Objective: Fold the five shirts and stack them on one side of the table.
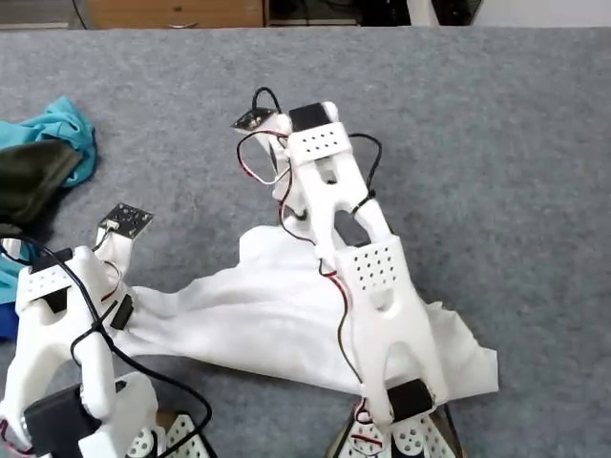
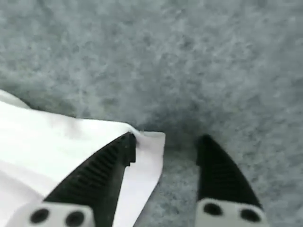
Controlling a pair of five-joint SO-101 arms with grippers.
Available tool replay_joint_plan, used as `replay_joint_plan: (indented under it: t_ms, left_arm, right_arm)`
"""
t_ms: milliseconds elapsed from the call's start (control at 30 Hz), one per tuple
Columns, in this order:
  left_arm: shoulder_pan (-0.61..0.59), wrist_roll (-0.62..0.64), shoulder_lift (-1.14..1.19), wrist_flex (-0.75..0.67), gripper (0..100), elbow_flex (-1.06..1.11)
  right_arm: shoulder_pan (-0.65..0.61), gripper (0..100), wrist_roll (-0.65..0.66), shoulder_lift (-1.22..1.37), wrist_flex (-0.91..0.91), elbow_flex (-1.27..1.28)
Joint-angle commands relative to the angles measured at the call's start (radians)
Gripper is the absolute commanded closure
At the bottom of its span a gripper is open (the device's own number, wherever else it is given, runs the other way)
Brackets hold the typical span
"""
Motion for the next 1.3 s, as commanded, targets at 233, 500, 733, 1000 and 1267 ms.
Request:
replay_joint_plan:
  t_ms: [233, 500, 733, 1000, 1267]
  left_arm:
    - [0.014, 0.006, -0.016, -0.014, 98, 0.000]
    - [0.051, 0.207, -0.025, -0.032, 98, -0.080]
    - [0.163, 0.675, -0.025, 0.308, 98, -0.756]
    - [0.230, 0.761, -0.018, 0.626, 98, -1.668]
    - [0.321, 0.763, -0.027, 0.735, 98, -2.045]
  right_arm:
    - [0.016, 99.5, -0.008, -0.024, 0.031, -0.005]
    - [0.085, 99.6, -0.009, -0.288, 0.032, -0.002]
    - [0.188, 99.6, -0.029, -0.731, 0.025, -0.019]
    - [0.286, 99.6, 0.020, -1.219, 0.012, -0.223]
    - [0.504, 99.6, 0.020, -1.500, -0.097, -0.239]
